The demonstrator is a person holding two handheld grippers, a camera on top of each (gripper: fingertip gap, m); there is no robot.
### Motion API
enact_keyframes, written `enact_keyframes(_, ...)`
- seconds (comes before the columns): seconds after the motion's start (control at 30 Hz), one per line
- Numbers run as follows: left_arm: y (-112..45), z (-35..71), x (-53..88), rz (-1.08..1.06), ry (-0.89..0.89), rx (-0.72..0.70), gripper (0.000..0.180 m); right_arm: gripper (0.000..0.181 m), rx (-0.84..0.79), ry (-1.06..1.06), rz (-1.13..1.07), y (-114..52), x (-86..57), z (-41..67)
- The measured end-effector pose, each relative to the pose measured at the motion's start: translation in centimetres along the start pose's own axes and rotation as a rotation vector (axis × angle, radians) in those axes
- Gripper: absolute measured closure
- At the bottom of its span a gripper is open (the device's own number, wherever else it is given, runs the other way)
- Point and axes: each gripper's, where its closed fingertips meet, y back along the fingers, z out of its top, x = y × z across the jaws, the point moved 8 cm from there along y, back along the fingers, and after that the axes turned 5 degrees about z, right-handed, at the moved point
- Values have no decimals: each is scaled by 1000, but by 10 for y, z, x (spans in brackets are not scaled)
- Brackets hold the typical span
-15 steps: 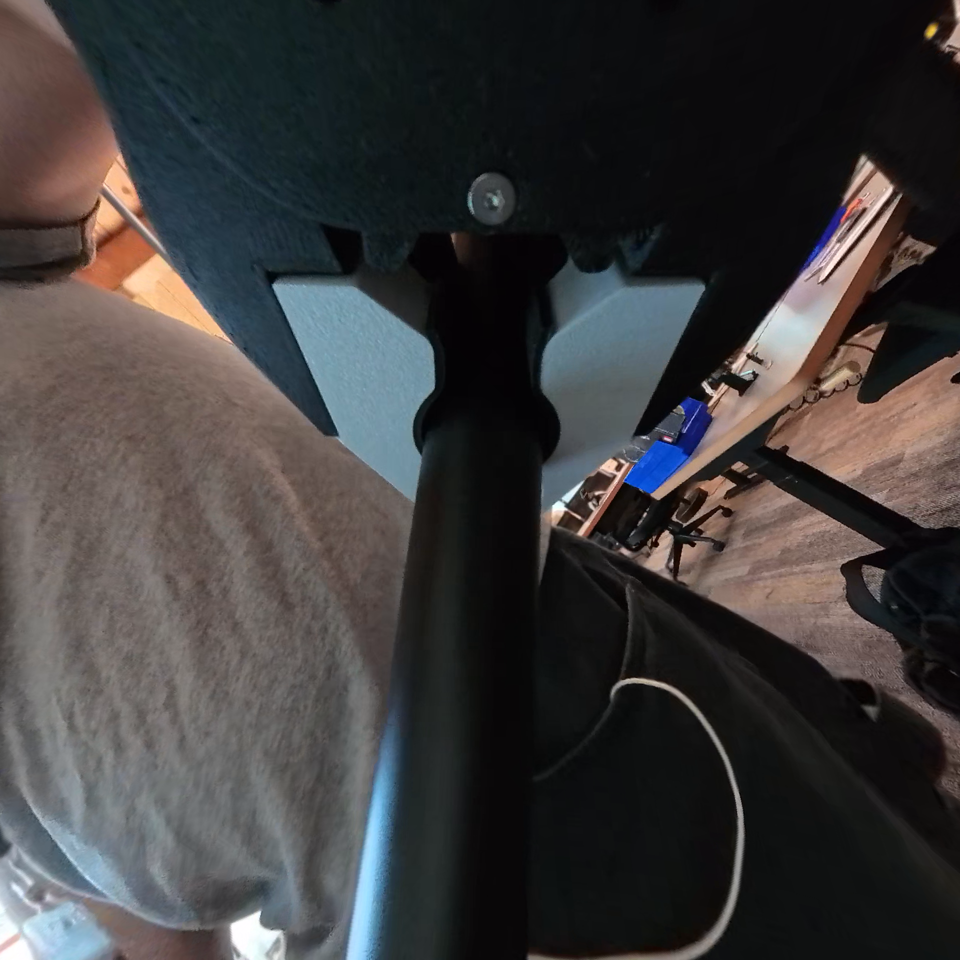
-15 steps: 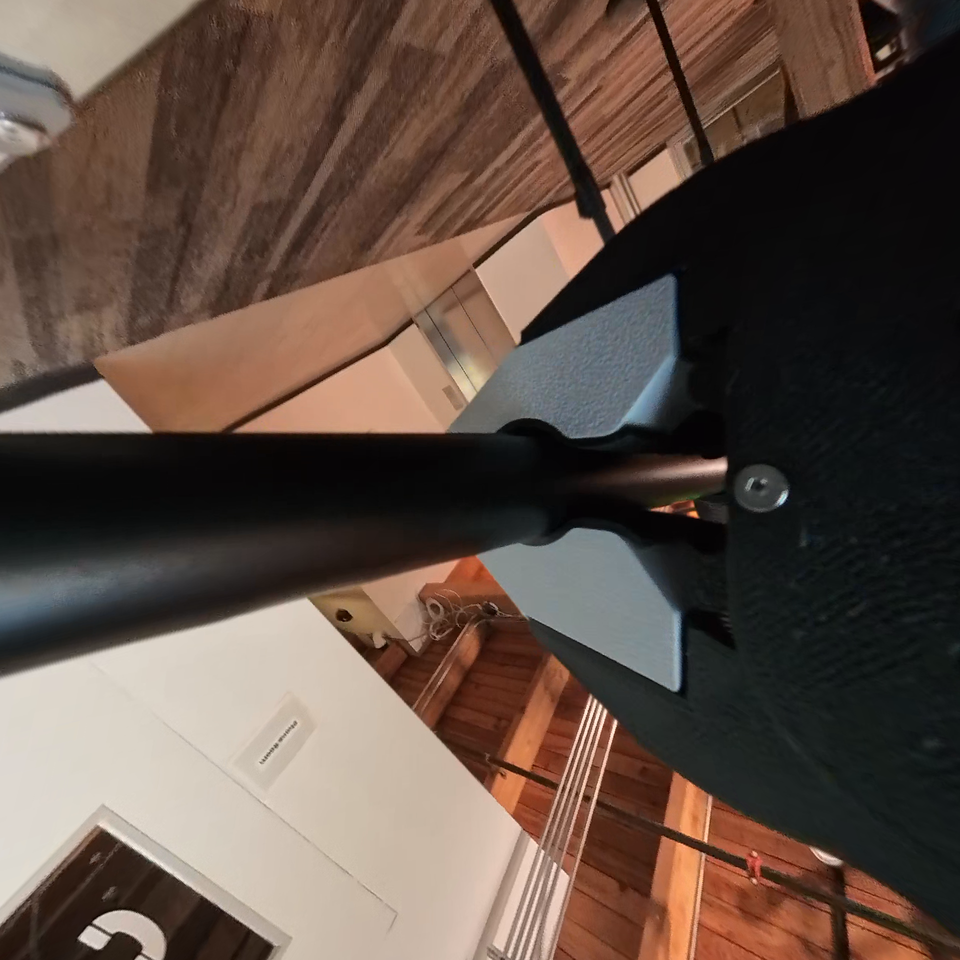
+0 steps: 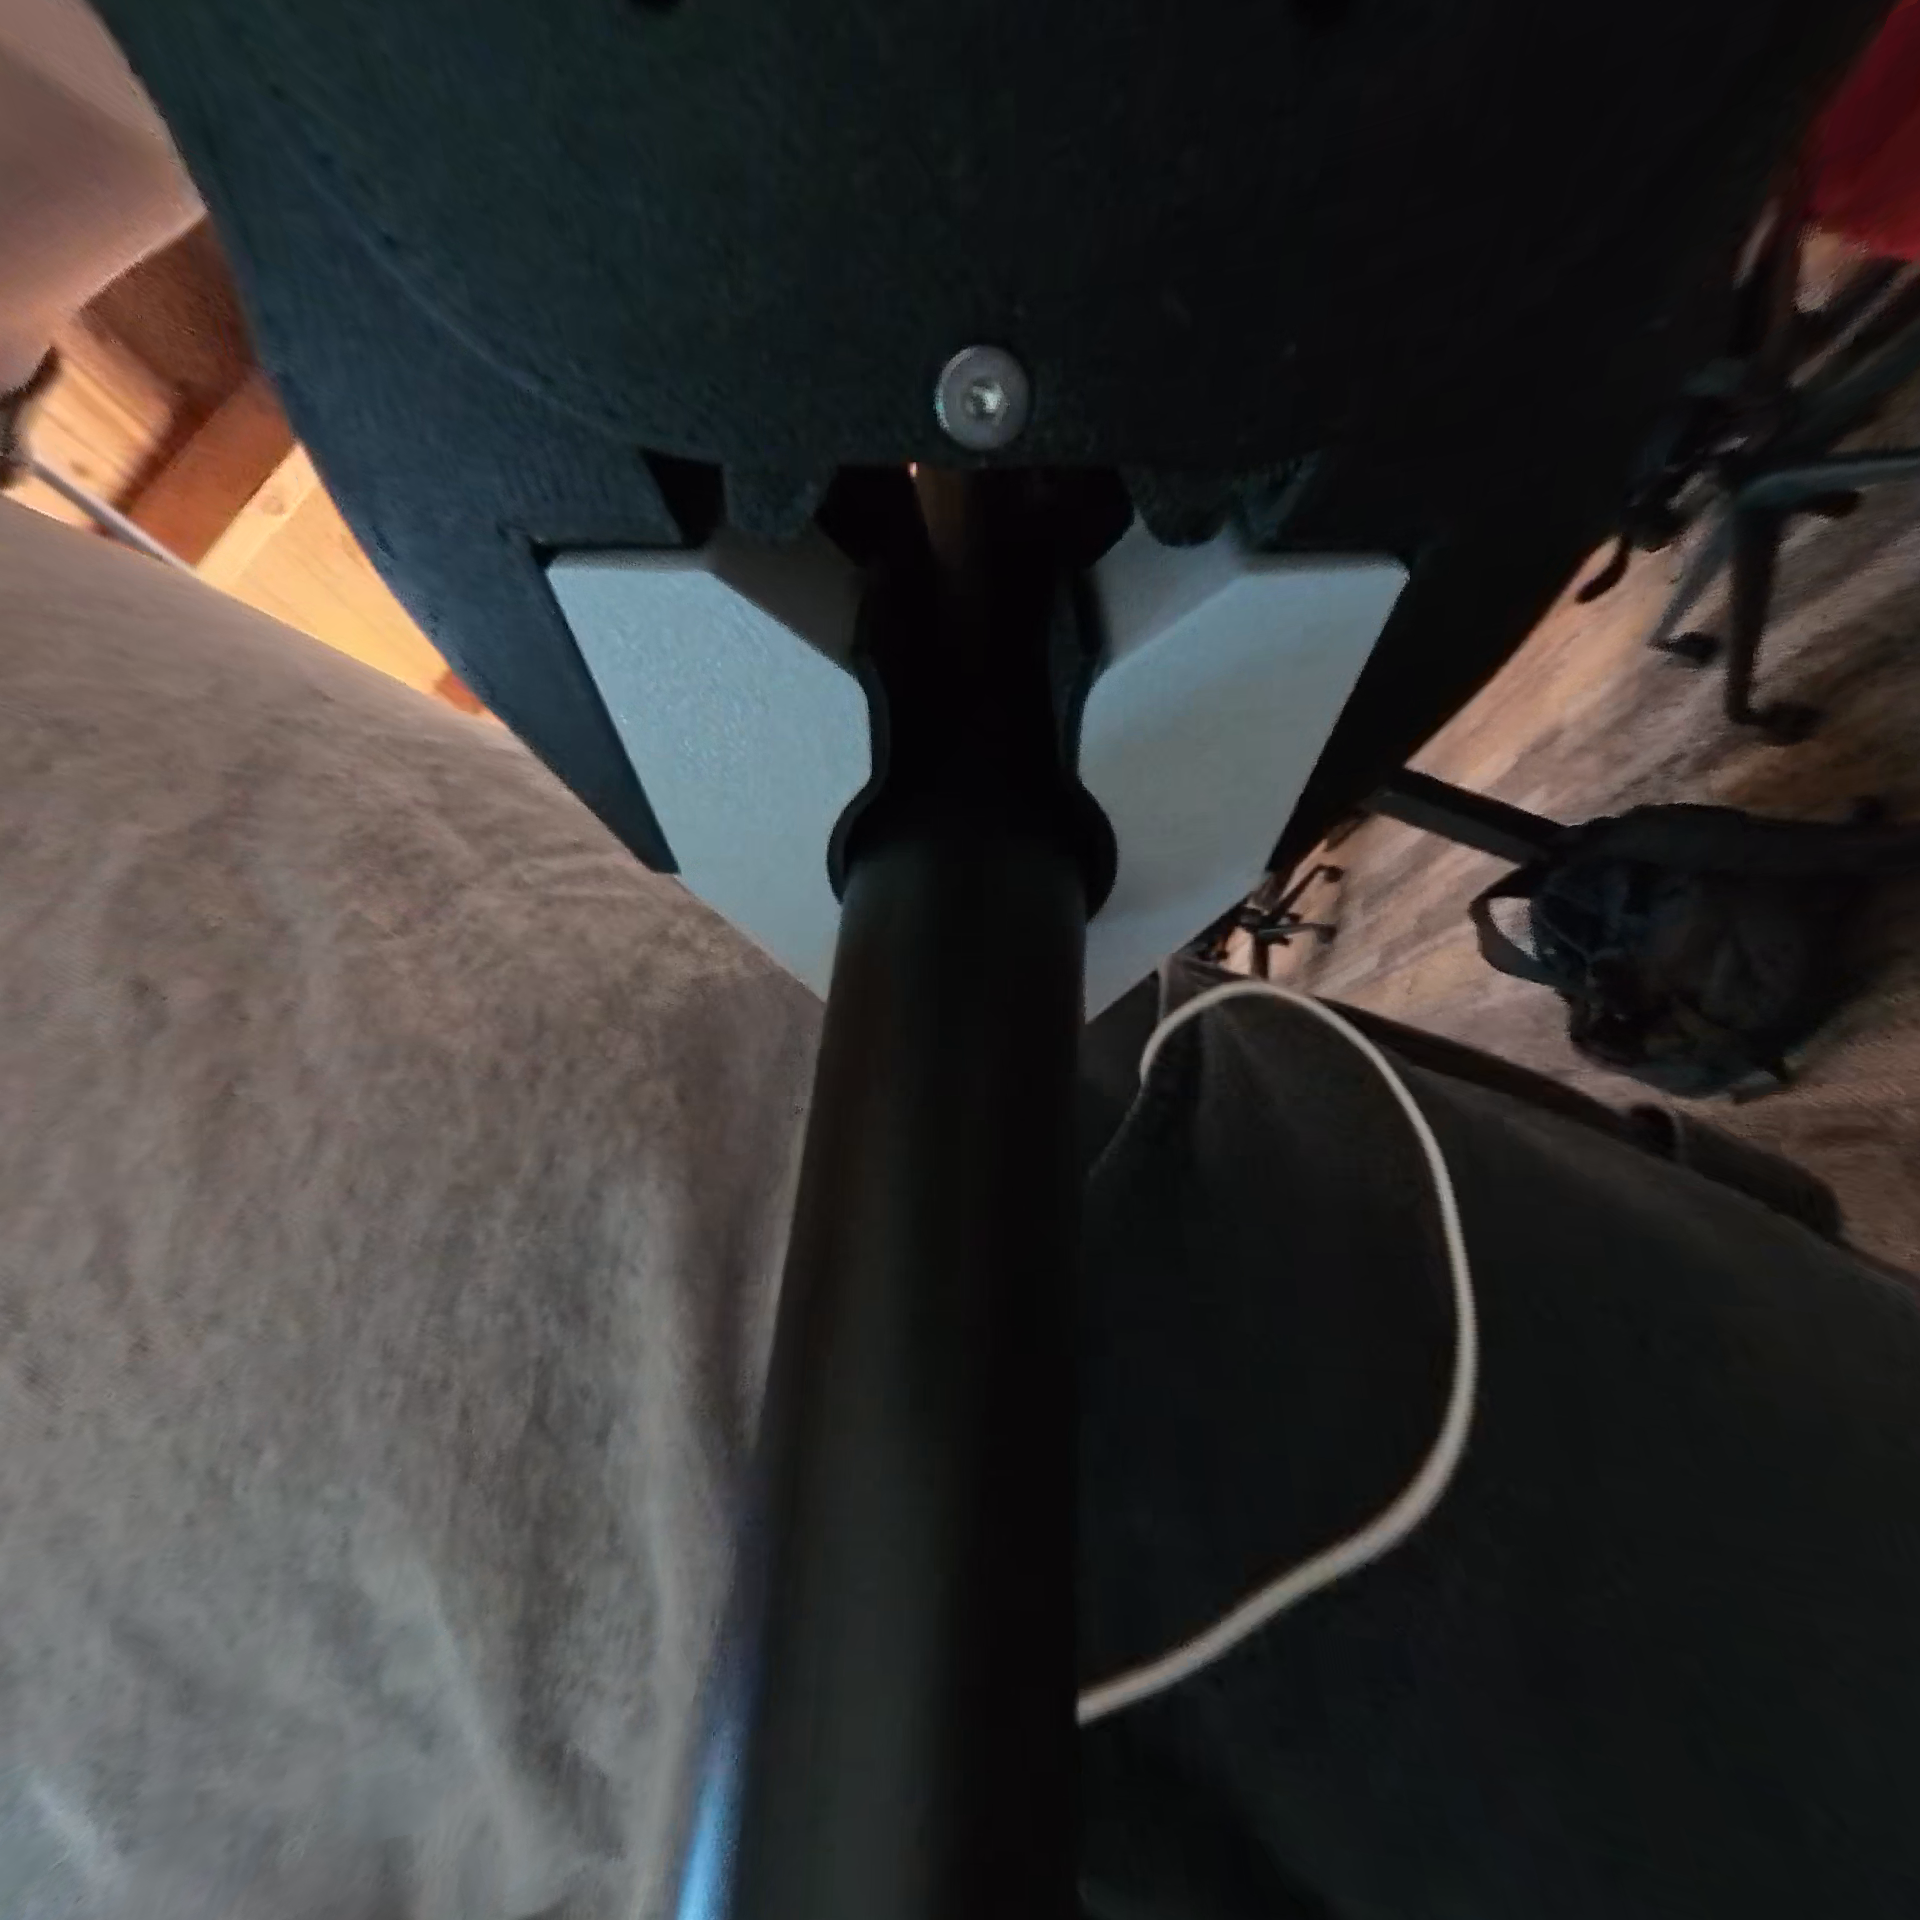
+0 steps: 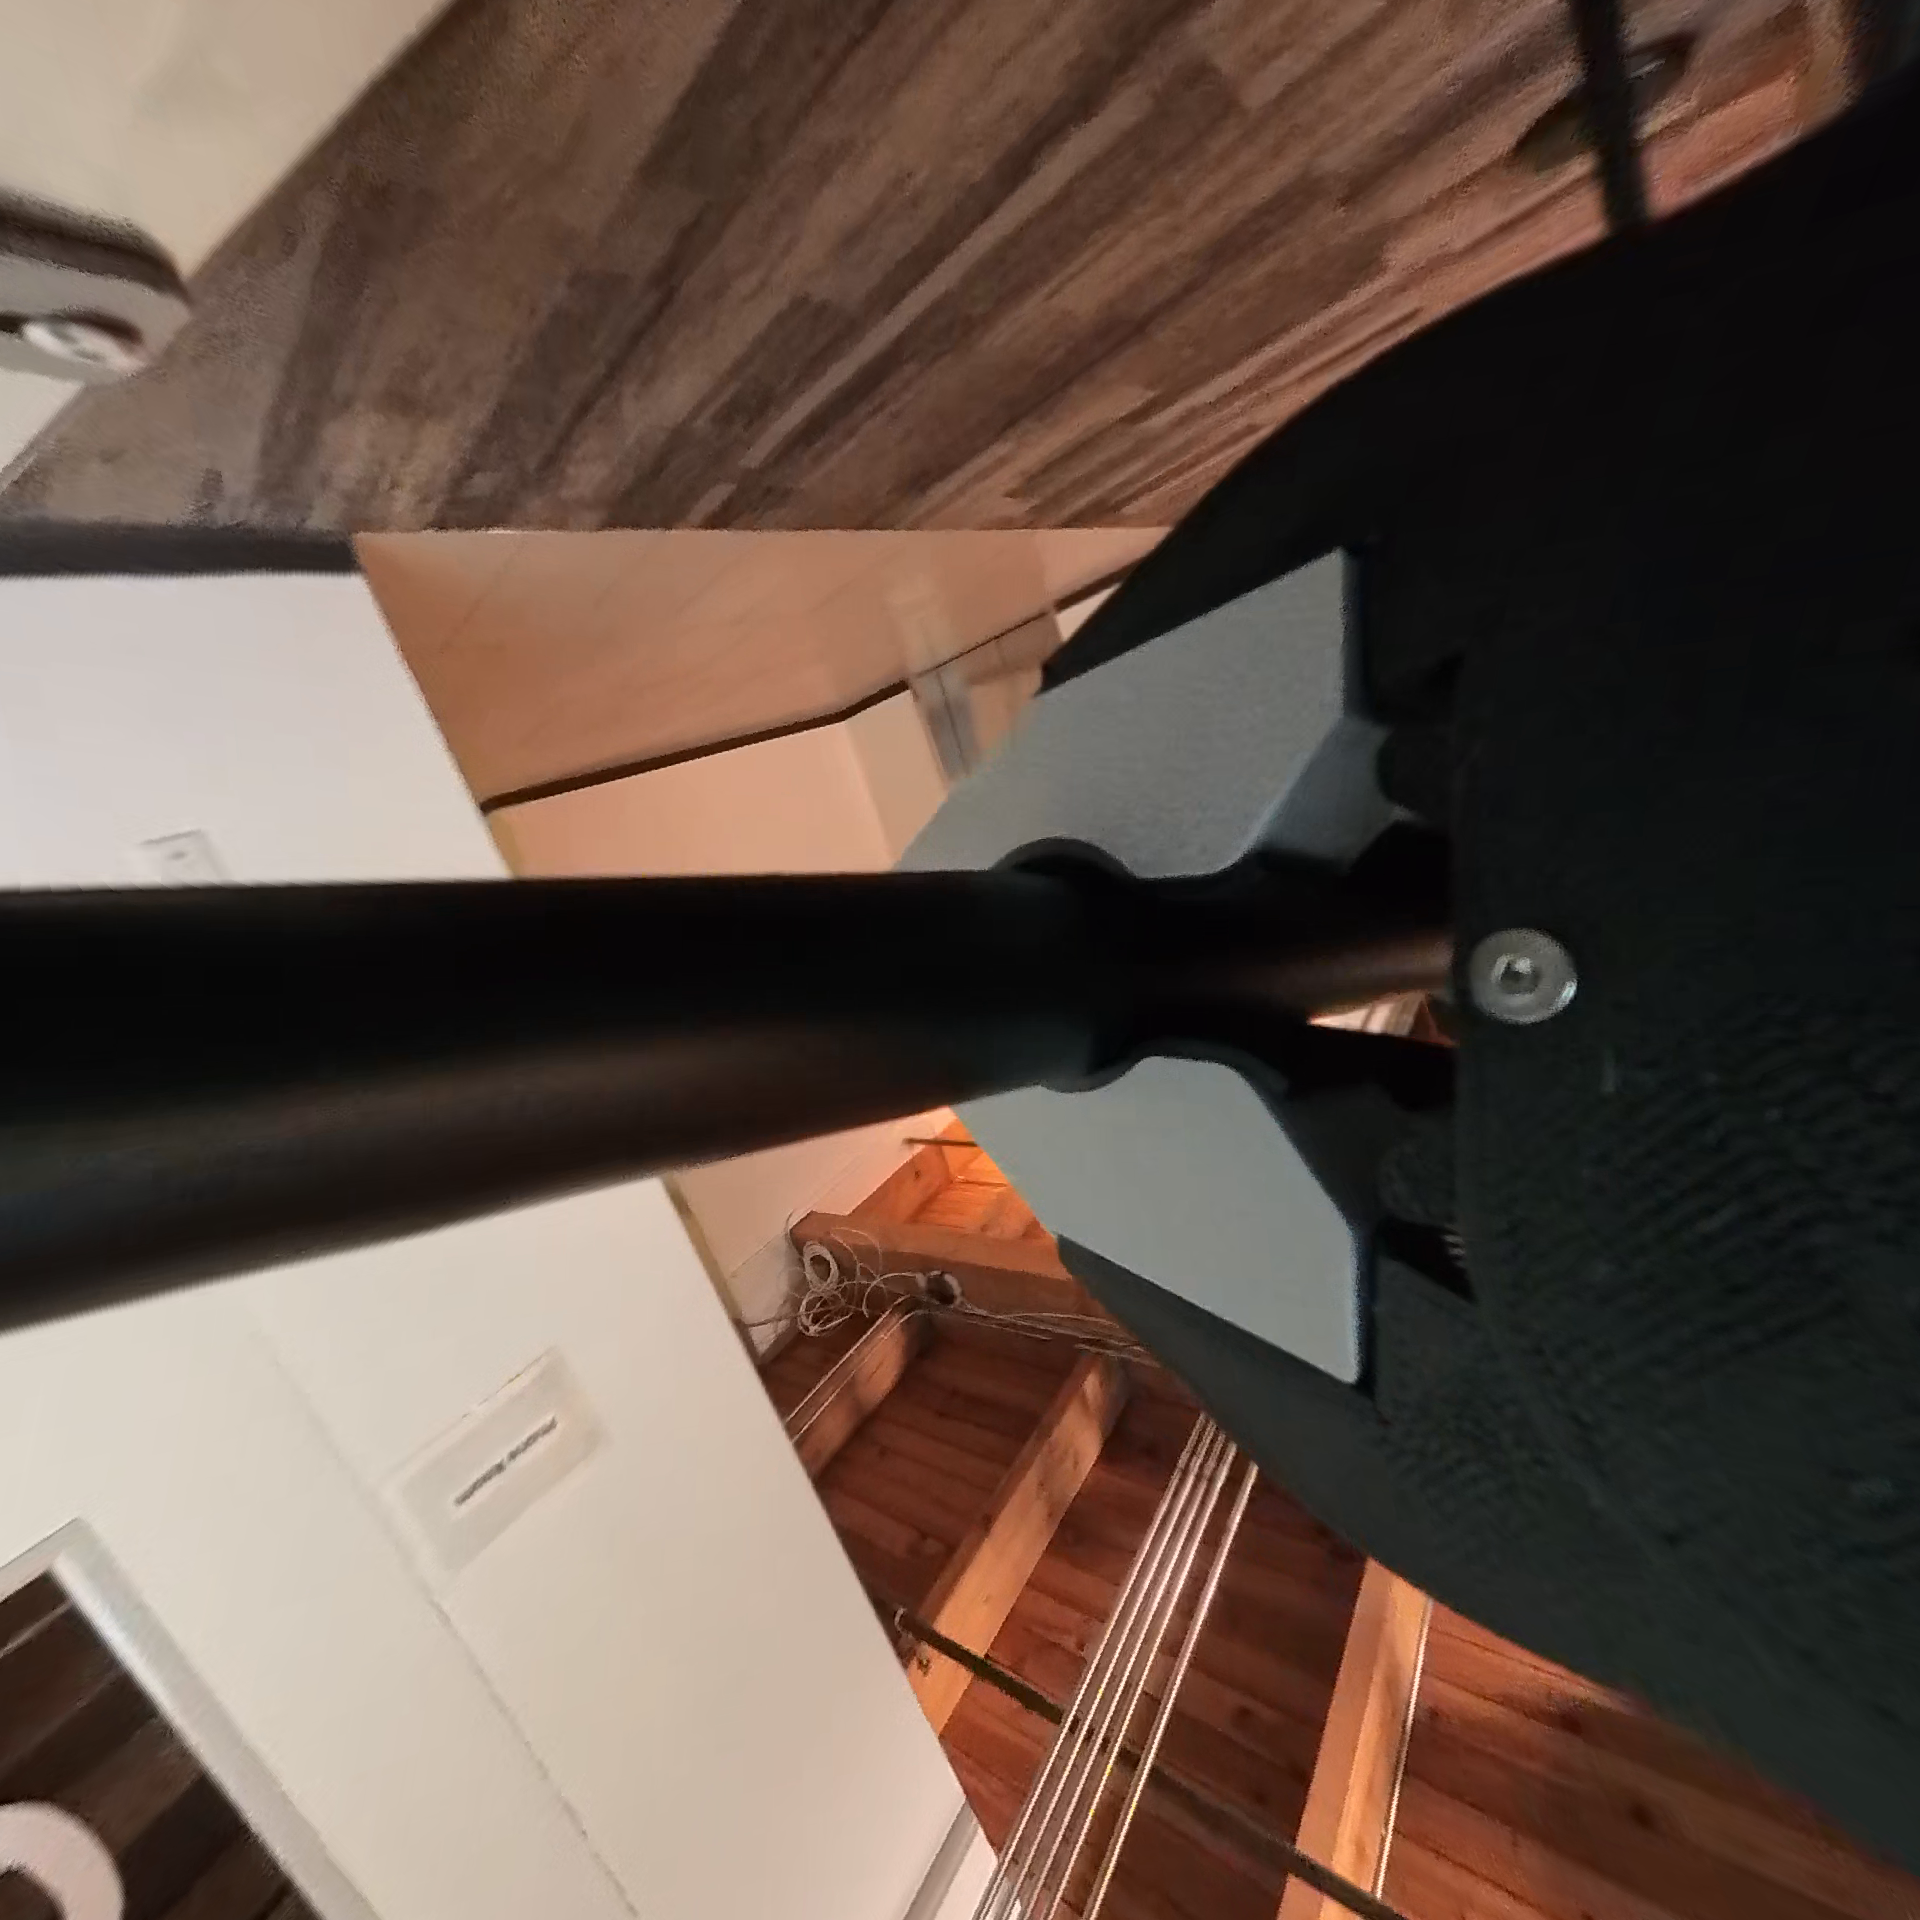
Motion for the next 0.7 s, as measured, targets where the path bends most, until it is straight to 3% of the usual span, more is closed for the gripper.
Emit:
enact_keyframes(0.27,209,148,-51,170,-34,238,155,164,-232,-17,123,-92,49,106)
enact_keyframes(0.57,379,425,-144,427,-77,700,153,164,-633,-115,244,-93,73,225)
enact_keyframes(0.7,413,540,-202,462,-83,838,153,163,-768,-78,372,-104,109,288)
